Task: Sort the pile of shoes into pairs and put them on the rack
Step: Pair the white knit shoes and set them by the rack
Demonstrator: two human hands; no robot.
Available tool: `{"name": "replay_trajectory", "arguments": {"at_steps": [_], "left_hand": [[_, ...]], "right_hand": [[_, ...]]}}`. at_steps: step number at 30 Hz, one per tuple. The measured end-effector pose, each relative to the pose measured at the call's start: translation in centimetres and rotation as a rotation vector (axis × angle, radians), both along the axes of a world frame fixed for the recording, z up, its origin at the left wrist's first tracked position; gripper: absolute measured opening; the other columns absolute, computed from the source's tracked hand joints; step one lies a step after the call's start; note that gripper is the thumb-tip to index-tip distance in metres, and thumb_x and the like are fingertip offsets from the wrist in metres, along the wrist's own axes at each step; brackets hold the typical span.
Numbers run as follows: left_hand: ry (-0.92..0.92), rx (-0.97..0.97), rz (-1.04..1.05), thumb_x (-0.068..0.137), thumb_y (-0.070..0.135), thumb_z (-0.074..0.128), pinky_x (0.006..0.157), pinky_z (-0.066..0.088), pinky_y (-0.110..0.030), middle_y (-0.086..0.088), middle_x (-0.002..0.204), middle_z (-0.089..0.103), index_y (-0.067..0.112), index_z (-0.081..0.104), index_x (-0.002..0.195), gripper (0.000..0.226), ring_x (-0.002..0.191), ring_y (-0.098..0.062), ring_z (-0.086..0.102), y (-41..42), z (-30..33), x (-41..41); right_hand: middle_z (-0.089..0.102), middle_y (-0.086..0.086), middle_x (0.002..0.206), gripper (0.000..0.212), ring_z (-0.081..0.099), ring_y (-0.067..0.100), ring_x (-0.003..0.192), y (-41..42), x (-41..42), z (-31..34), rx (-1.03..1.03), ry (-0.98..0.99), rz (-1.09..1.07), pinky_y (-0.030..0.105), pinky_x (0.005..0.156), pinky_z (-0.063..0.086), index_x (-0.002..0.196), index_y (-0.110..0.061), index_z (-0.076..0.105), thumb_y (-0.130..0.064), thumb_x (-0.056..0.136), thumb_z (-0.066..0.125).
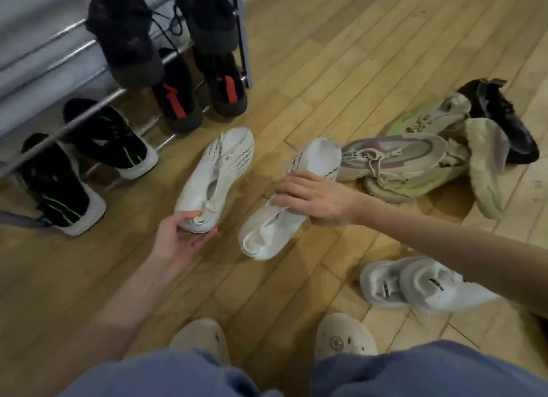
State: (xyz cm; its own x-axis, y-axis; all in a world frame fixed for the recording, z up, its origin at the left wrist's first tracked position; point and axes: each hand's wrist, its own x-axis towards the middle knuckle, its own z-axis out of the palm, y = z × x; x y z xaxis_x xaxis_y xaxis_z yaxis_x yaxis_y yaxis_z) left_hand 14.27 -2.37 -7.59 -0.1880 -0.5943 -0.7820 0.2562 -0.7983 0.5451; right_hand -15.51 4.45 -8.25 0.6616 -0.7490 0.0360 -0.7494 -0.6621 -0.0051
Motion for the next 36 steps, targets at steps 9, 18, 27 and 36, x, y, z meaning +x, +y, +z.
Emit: {"name": "replay_trajectory", "arguments": {"at_steps": [9, 18, 27, 36], "left_hand": [[0.004, 0.151, -0.059, 0.081, 0.009, 0.063, 0.101, 0.046, -0.042, -0.015, 0.126, 0.059, 0.006, 0.056, 0.115, 0.034, 0.114, -0.030, 0.059, 2.8, -2.2, 3.1], [-0.023, 0.109, -0.321, 0.078, 0.029, 0.071, 0.087, 0.054, -0.039, -0.019, 0.118, 0.064, 0.012, 0.055, 0.119, 0.047, 0.107, -0.035, 0.065, 2.1, -1.1, 3.2], [-0.038, 0.033, -0.329, 0.084, 0.012, 0.069, 0.069, 0.060, -0.041, -0.021, 0.122, 0.064, -0.004, 0.059, 0.120, 0.040, 0.105, -0.034, 0.066, -0.2, -0.5, 3.8], [-0.079, -0.109, -0.323, 0.083, 0.004, 0.070, 0.072, 0.059, -0.046, -0.027, 0.121, 0.062, -0.013, 0.048, 0.124, 0.049, 0.102, -0.039, 0.067, 0.7, 0.9, 4.7]], "right_hand": [[0.045, 0.014, 0.146, 0.067, 0.036, 0.029, 0.141, -4.0, 4.9, -2.7, 0.113, 0.177, 0.034, 0.044, 0.119, 0.021, 0.139, -0.010, 0.044, 0.007, 0.076, 0.059], [0.018, 0.018, 0.152, 0.074, 0.023, 0.036, 0.141, 3.4, 13.2, -2.6, 0.283, -0.614, -1.035, 0.052, 0.113, 0.031, 0.149, -0.011, 0.013, -0.045, 0.091, 0.044], [0.005, 0.022, 0.155, 0.130, 0.011, 0.041, 0.143, 4.0, 19.8, -3.2, 0.596, -0.603, -1.339, 0.048, 0.117, 0.019, 0.150, -0.008, -0.015, -0.053, 0.067, 0.075], [0.026, 0.014, 0.148, 0.115, 0.029, 0.034, 0.134, 3.3, 17.6, -3.8, 0.450, -0.899, -1.353, 0.047, 0.112, 0.029, 0.151, -0.014, 0.004, -0.042, 0.067, 0.077]]}}
